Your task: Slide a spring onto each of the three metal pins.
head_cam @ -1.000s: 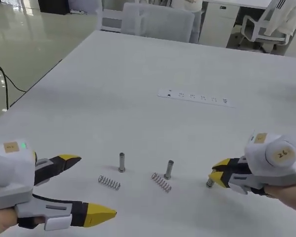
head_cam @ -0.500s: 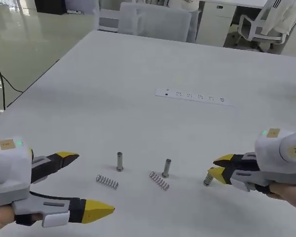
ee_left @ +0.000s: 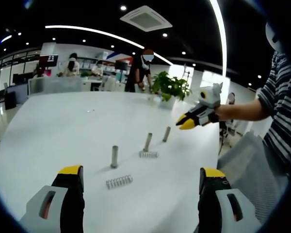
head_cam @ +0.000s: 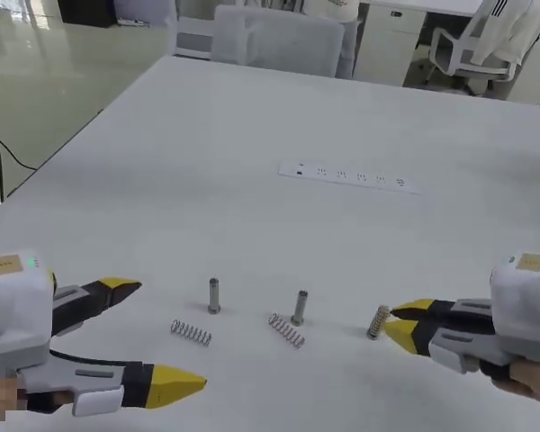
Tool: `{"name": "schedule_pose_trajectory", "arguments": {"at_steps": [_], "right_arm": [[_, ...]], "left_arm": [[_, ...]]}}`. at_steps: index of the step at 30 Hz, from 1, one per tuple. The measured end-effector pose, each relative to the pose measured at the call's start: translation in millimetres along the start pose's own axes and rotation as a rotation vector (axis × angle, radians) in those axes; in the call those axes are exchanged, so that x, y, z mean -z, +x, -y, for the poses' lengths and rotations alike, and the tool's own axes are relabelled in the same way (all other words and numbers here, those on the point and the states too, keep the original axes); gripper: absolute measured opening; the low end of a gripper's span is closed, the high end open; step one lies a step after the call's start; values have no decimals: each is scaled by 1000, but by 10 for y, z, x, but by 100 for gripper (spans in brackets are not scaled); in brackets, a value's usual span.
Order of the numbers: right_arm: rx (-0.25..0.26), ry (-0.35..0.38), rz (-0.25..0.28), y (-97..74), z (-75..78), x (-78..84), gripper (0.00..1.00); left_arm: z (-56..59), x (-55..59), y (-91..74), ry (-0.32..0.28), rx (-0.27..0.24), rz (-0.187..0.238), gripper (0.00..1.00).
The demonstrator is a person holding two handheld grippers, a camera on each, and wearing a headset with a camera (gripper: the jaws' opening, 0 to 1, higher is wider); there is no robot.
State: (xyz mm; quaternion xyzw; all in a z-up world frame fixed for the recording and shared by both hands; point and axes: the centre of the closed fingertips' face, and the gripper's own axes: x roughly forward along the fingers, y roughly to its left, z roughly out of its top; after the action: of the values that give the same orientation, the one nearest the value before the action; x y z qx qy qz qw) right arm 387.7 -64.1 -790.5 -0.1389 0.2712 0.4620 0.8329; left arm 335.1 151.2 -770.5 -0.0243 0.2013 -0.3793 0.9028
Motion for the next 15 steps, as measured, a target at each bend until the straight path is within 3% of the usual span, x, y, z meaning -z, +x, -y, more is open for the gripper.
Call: {"name": "schedule_pose_trajectory", "arguments": {"at_steps": [6, 15], "right_arm": [[-21, 21, -37, 23, -120, 200, 11], [-30, 29, -37, 58, -180, 176, 11]], "left_arm": [[-5, 26, -29, -1, -2, -8, 96], [0, 23, -9, -5, 0, -7, 96]]}}
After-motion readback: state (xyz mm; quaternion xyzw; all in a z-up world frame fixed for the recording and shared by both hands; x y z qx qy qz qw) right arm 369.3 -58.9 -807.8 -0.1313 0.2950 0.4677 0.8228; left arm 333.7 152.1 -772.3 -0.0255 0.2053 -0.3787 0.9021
